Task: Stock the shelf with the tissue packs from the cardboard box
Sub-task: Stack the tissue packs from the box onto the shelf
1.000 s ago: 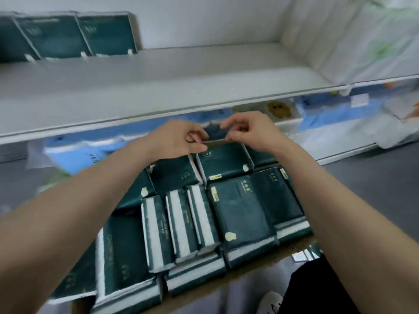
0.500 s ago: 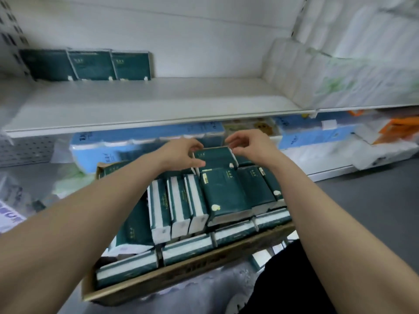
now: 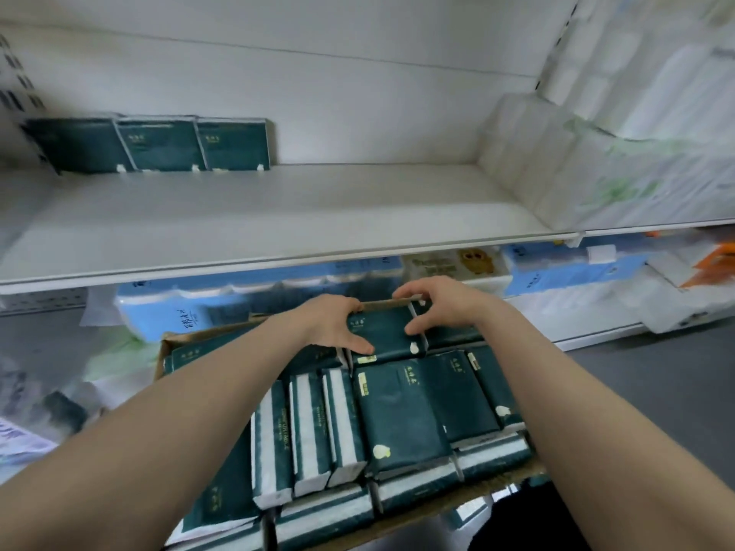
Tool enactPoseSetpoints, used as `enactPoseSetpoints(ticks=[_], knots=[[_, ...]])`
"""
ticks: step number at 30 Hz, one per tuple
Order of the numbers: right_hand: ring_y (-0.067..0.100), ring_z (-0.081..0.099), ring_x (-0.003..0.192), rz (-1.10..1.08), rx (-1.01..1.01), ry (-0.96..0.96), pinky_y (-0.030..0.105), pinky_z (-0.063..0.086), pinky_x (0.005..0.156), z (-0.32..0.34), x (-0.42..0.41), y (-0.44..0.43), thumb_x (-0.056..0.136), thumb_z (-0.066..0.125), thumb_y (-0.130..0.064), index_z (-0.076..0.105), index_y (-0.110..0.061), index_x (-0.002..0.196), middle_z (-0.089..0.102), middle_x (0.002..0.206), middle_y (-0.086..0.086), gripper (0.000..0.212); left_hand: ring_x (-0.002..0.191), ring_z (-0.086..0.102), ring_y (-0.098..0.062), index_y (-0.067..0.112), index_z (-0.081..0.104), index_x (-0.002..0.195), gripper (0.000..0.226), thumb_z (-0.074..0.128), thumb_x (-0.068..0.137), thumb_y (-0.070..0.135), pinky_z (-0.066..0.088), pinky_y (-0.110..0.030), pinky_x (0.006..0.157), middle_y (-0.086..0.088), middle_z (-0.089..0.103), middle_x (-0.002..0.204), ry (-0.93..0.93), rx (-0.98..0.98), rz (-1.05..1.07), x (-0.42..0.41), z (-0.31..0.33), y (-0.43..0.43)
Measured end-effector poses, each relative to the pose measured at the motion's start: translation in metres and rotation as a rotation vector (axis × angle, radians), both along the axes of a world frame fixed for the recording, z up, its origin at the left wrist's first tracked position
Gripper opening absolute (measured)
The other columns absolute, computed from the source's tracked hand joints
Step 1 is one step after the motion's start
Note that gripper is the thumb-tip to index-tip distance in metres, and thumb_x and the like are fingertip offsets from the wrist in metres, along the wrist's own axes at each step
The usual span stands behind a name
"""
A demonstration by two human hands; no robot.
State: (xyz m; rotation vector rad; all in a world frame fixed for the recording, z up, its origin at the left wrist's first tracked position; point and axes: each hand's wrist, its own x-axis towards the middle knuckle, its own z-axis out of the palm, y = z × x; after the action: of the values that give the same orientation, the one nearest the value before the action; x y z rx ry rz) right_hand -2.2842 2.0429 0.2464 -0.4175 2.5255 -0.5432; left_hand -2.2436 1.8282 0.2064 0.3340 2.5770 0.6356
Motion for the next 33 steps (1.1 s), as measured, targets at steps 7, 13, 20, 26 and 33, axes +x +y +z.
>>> enactPoseSetpoints(ticks=[7,13,20,26,33], knots=[[0.030,0.026,0.140,0.097,0.226,0.110,0.047,0.028,0.116,-0.001,0.017,-0.011,0.081,0.079,-0.030,0.039,-0.032,0.149,0.042,0.146,0.008,0.079,0.096,0.063,-0.023,0.013,0.042,0.127,0.072,0.079,0.074,0.044,0.050,-0.037,0.089,-0.004,0.063,0.117,0.127,-0.023,0.079,0.016,-0.010,0.007],[0.021,0.050,0.128,-0.032,-0.050,0.186,0.037,0.040,0.109,-0.002,0.029,-0.008,0.080,0.081,-0.022,0.053,-0.027,0.139,0.055,0.141,0.002,0.065,0.109,0.056,-0.016,0.024,0.050,0.114,0.043,0.076,0.081,0.030,0.046,-0.034,0.093,0.002,0.060,0.121,0.312,0.257,0.208,0.028,0.002,0.007],[0.021,0.068,0.097,-0.174,-0.404,0.146,0.035,0.057,0.085,0.016,0.016,-0.014,0.083,0.078,-0.016,0.065,-0.020,0.119,0.070,0.109,0.004,0.038,0.092,0.061,-0.015,0.033,0.058,0.096,0.027,0.072,0.080,0.017,0.050,-0.035,0.086,0.010,0.066,0.102,0.512,0.439,0.283,0.017,0.045,-0.021],[0.021,0.066,0.089,-0.193,-0.672,0.188,0.022,0.054,0.067,0.044,-0.016,-0.060,0.087,0.072,-0.007,0.065,-0.016,0.110,0.071,0.102,0.005,0.026,0.096,0.061,-0.021,0.019,0.049,0.123,0.054,0.078,0.078,0.013,0.054,-0.035,0.087,-0.001,0.057,0.112,0.578,0.650,0.484,-0.006,0.075,-0.068],[0.020,0.062,0.087,-0.242,-0.786,0.282,0.023,0.050,0.068,0.055,-0.074,-0.115,0.088,0.070,-0.007,0.065,-0.025,0.105,0.062,0.105,0.003,0.025,0.102,0.064,-0.017,0.016,0.059,0.114,0.027,0.067,0.088,0.016,0.051,-0.032,0.091,0.001,0.064,0.113,0.604,0.607,0.633,-0.052,0.067,-0.112]])
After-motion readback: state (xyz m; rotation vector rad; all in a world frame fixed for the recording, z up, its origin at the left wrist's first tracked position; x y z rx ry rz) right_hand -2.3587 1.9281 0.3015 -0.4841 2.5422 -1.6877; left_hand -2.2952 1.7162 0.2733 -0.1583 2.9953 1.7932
